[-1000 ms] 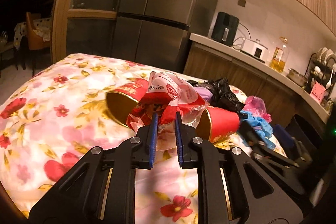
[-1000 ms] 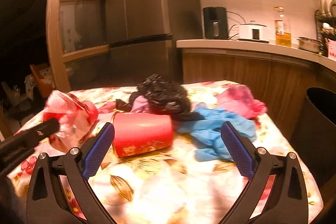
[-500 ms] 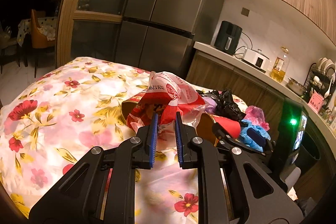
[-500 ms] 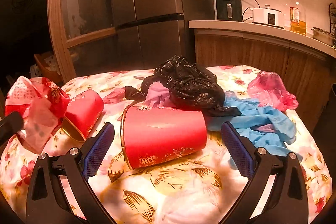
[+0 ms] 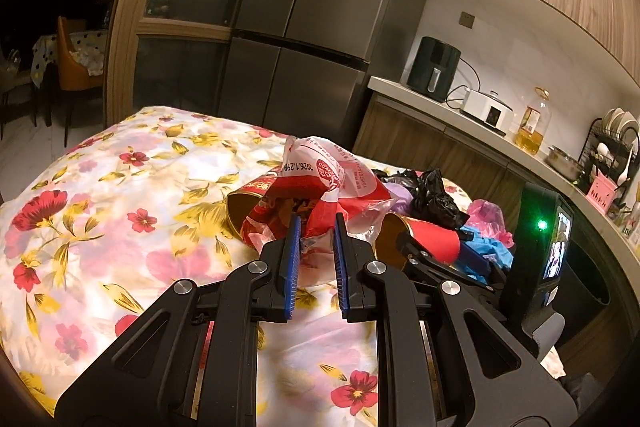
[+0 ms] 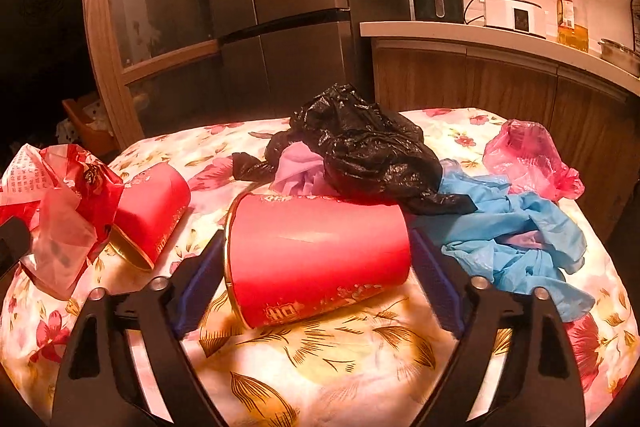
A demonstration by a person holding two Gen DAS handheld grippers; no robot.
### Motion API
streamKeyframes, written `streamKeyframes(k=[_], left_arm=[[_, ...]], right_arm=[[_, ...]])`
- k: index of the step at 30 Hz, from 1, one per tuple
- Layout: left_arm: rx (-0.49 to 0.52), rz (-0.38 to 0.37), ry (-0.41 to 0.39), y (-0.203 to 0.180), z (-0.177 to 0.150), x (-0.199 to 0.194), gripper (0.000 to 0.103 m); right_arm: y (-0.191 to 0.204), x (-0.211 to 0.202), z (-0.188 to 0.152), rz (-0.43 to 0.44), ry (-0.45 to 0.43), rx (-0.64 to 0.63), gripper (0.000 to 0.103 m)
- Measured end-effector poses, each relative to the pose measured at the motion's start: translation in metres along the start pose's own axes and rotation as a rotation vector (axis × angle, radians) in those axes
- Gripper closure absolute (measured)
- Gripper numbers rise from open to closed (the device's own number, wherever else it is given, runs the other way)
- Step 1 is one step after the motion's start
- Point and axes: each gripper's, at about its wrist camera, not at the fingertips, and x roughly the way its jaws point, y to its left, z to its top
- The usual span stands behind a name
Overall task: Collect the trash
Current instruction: 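Grasp the white-red plastic bag with the left tool while the right tool grasps the red cup, then carry the held bag and red cup over the black bin with both tools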
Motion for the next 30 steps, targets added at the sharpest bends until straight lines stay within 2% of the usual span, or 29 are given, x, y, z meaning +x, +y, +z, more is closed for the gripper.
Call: streamKeyframes(k=[16, 30], left_arm=[[0.013, -0.006, -0.009, -0.005, 0.0, -0.005, 0.088], [0.056, -0.047, -0.005, -0.039, -0.005, -0.012, 0.088]], right_arm=[[-0.005, -0.036, -0.006, 0.013, -0.053, 0.0, 0.019], [-0.035, -0.103, -0.007, 0.007, -0.15, 0.056, 0.019]])
